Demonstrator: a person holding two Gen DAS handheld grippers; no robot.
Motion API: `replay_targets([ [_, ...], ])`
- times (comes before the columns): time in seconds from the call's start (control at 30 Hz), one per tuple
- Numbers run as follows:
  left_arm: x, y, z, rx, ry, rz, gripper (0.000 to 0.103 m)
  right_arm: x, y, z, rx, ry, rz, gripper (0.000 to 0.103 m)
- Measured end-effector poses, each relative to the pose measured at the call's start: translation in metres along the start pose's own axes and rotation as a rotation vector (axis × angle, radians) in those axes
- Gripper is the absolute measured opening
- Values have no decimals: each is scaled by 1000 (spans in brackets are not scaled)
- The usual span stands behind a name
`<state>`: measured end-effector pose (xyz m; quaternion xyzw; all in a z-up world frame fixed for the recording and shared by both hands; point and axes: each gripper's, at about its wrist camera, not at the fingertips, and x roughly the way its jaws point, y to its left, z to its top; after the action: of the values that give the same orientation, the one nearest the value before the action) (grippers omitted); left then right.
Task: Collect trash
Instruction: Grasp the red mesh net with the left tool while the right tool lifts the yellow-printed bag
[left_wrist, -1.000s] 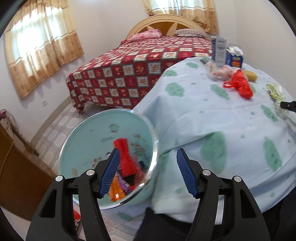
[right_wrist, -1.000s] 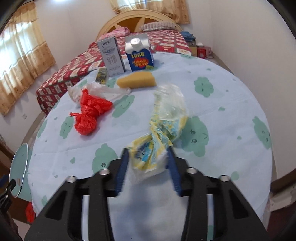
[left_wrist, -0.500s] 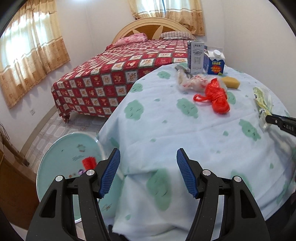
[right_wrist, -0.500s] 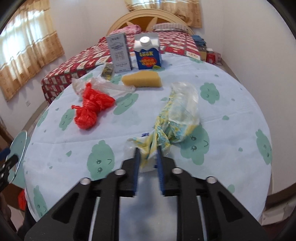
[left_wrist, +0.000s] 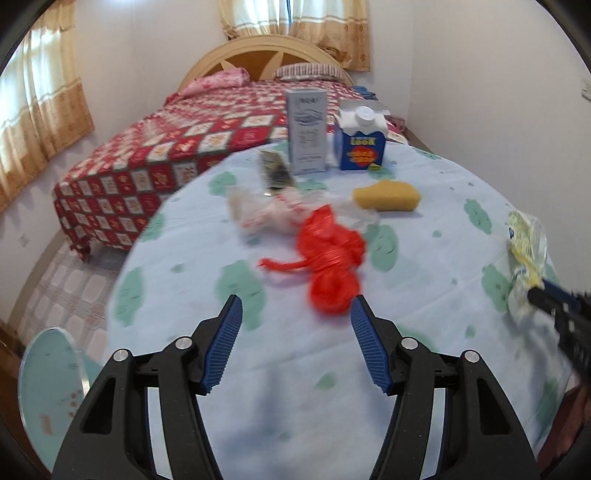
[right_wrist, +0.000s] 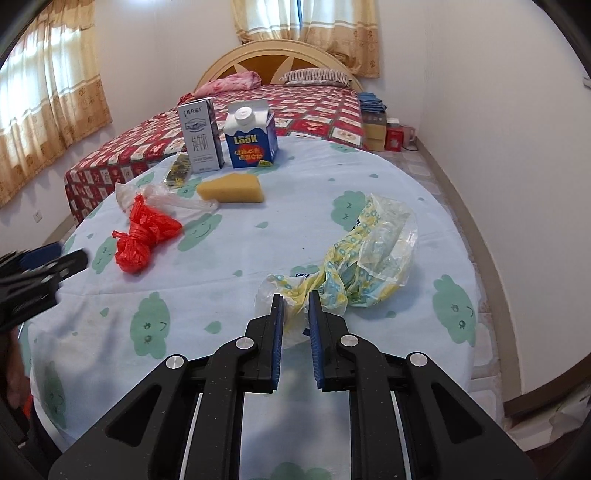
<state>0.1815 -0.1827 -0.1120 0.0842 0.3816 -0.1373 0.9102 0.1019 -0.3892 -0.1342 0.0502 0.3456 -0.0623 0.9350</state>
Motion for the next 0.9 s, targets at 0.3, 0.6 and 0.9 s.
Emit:
replay_targets([
  [0.3,48,-19,5,-7,127,-58,20,12,4,0,-8,-1,42,14],
  [0.6,19,-4,-3,22,99,-74,13,3,19,0,-20,-32,85,14],
  [0.9,-28,39,-27,-6,53,-50,12,-14,62,-2,-84,-66,148,14],
])
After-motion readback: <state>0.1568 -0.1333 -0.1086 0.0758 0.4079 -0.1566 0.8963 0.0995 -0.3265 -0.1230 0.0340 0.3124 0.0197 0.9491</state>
